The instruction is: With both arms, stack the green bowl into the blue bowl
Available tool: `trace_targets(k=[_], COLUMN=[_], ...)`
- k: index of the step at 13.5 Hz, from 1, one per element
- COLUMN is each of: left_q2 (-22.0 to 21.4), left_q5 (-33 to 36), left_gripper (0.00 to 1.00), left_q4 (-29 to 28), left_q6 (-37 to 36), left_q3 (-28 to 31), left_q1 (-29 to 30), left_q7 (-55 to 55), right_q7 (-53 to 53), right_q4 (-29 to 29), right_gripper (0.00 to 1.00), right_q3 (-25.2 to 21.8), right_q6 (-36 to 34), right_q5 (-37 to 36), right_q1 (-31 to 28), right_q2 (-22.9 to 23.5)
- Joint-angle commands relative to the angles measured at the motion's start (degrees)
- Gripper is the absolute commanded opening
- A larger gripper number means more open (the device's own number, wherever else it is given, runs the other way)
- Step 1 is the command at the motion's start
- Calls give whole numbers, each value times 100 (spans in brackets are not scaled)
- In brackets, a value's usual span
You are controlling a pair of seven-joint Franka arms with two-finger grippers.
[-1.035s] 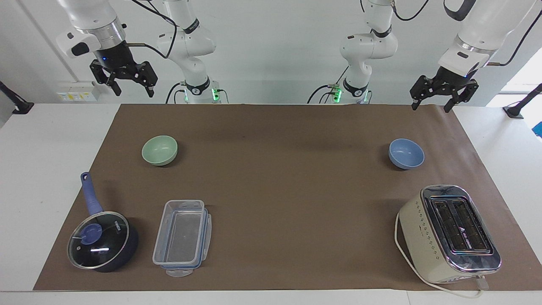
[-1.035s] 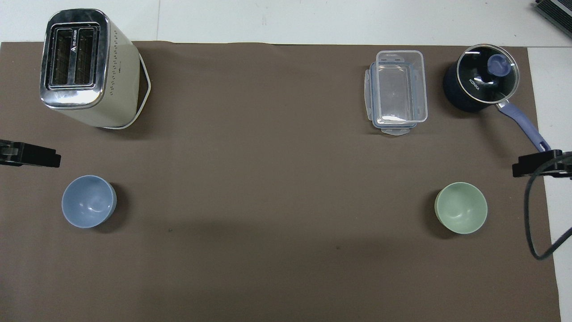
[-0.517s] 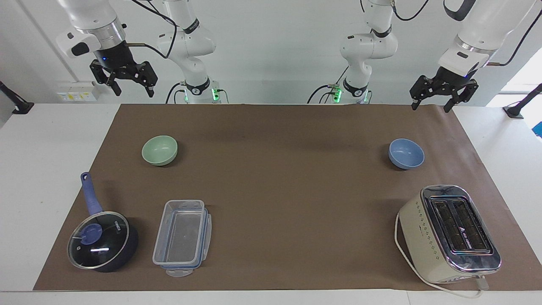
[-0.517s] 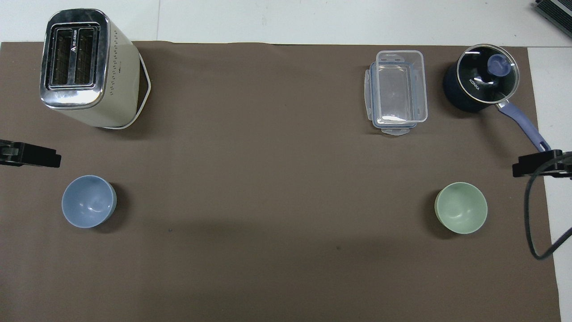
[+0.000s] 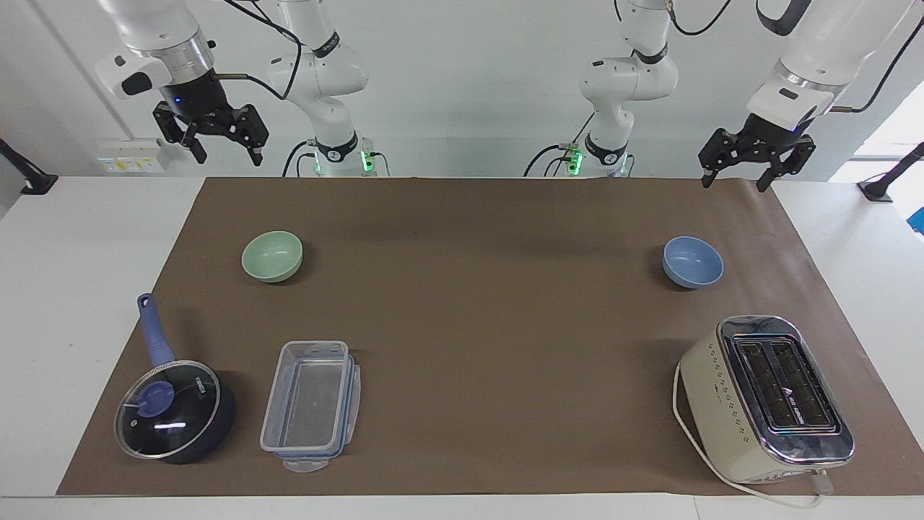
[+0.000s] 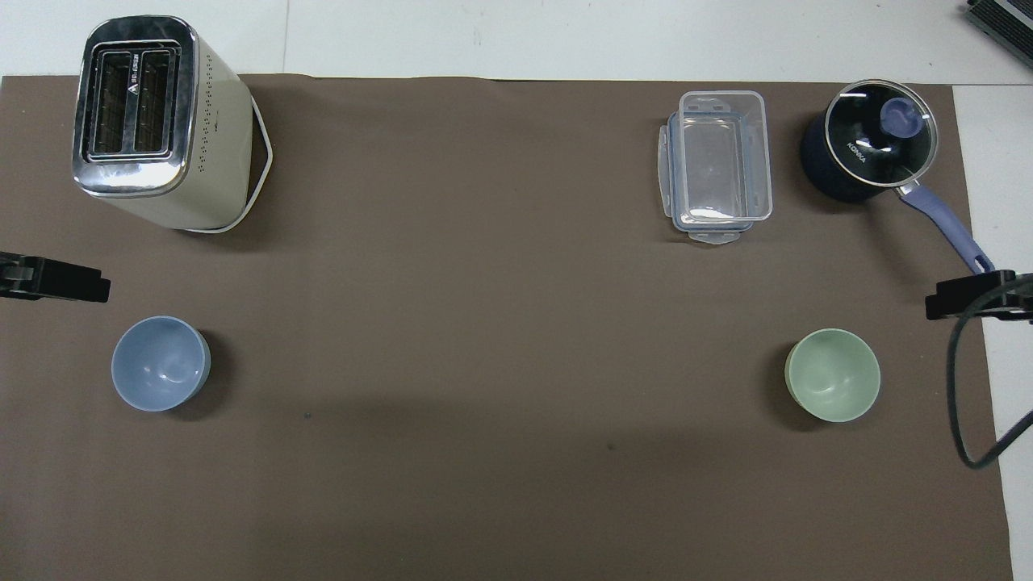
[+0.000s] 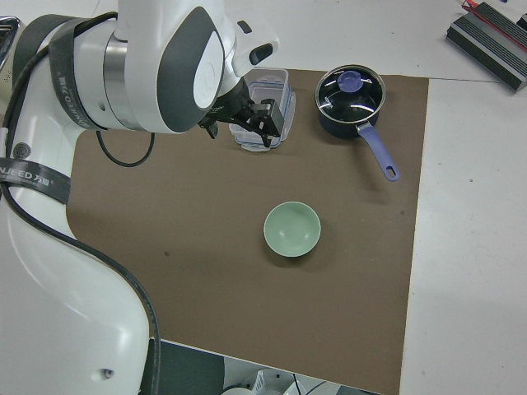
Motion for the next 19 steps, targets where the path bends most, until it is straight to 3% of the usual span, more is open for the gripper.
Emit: trace_targets(k=[1, 12, 19], left_q2=[-37, -63, -63], left_q5=[53, 44, 35], left_gripper=[100, 100, 100], left_q4=[35, -9, -404], left_q6=[-50, 20, 398], left_q3=[31, 49, 58], left_q1=[-33, 124, 441], left_q7=[25, 200, 394], right_q7=[-47, -38, -38], right_q4=[-146, -146, -146], right_gripper=[100, 100, 100], right_q3=[3, 3, 3], right_q6=[23, 23, 23], right_q5=[-11, -11, -11], right_q1=[-20, -28, -20], right_q2=[-132, -132, -132])
